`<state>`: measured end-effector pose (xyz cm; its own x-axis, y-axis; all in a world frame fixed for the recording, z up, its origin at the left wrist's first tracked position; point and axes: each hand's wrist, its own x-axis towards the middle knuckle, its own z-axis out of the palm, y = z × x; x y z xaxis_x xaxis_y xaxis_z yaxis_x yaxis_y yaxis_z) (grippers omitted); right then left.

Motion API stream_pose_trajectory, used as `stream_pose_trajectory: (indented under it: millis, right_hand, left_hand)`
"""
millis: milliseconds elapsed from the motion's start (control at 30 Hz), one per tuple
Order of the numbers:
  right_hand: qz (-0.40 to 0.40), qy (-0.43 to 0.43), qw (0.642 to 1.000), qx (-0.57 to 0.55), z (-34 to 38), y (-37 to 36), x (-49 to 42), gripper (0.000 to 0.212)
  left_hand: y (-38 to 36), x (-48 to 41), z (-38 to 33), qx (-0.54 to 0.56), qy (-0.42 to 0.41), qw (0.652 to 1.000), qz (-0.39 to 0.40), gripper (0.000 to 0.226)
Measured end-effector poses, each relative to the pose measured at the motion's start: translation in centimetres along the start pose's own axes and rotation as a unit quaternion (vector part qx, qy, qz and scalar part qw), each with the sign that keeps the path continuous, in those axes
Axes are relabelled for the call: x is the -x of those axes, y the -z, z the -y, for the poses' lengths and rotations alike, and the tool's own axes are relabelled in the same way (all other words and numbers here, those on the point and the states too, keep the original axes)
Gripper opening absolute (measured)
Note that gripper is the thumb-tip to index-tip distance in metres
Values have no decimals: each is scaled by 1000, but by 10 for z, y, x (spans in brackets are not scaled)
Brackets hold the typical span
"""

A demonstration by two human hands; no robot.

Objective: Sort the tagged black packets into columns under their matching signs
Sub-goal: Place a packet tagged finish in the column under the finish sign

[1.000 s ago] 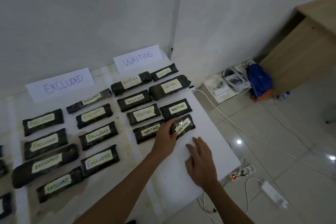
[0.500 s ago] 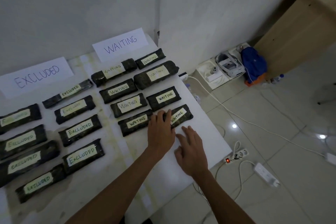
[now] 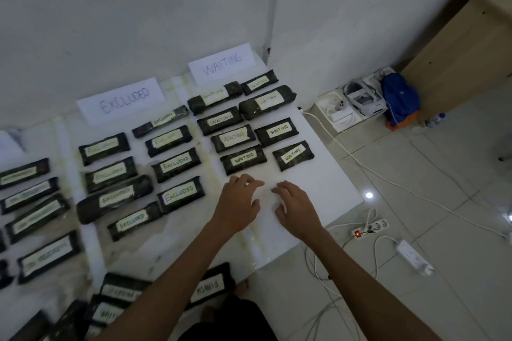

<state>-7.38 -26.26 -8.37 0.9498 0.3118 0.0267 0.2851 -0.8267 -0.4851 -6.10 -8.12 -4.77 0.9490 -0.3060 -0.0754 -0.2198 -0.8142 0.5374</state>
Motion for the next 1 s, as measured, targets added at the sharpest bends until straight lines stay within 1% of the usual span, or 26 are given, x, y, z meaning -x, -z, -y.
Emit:
stream_pose_trajectory:
  millis: [100, 267, 333, 367, 433, 500, 533, 633, 700, 733, 800, 833, 867, 933, 967, 1000]
  right_hand:
    - [25, 29, 999, -21, 26, 2, 8, 36]
    - [70, 107, 991, -39, 76, -1, 30, 31]
    - [114, 125, 984, -48, 97, -9, 42, 33]
    - [149, 133, 979, -45, 105, -14, 47, 38]
    - [219, 162, 962, -5, 120, -28, 56, 54]
    - [265, 191, 944, 49, 131, -43, 62, 66]
    - [275, 200, 937, 77, 135, -51, 66, 68]
    - [271, 199, 931, 143, 145, -69, 72, 62]
    - [258, 170, 937, 164, 152, -70, 71, 63]
    - [264, 144, 939, 168, 156, -69, 71, 63]
    - [283, 73, 947, 138, 162, -64, 71, 60]
    - [285, 31, 952, 103, 166, -61, 71, 60]
    - [283, -6, 957, 57, 172, -56, 71, 60]
    - [278, -64, 958, -37, 185, -45, 70, 60]
    - [279, -84, 953, -79, 193, -41, 71, 60]
    - [284, -99, 947, -115, 200, -37, 72, 59]
  left_hand:
    - [13, 42, 14, 7, 17, 1000, 3, 39]
    - [20, 120, 38, 17, 66, 998, -1, 37]
    - [17, 151, 48, 16, 91, 996, 9, 38]
    - [16, 165, 52, 13, 106, 994, 18, 40]
    - [12, 190, 58, 1, 132, 991, 35, 45]
    - [5, 209, 62, -15, 146, 988, 44, 49]
    - [2, 216, 62, -15, 152, 987, 43, 49]
    - [-4, 231, 60, 15, 159, 987, 23, 49]
    - [-2, 236, 57, 38, 166, 985, -2, 49]
    - [0, 238, 54, 56, 179, 982, -15, 50]
    - [3, 241, 48, 114, 233, 965, -43, 57]
    - [6, 242, 45, 159, 266, 949, -59, 60]
    - [10, 243, 41, 215, 301, 926, -74, 61]
    - [20, 244, 36, 340, 365, 862, -84, 57]
    - [25, 246, 34, 391, 387, 831, -81, 53]
    - [29, 248, 34, 426, 395, 810, -83, 48]
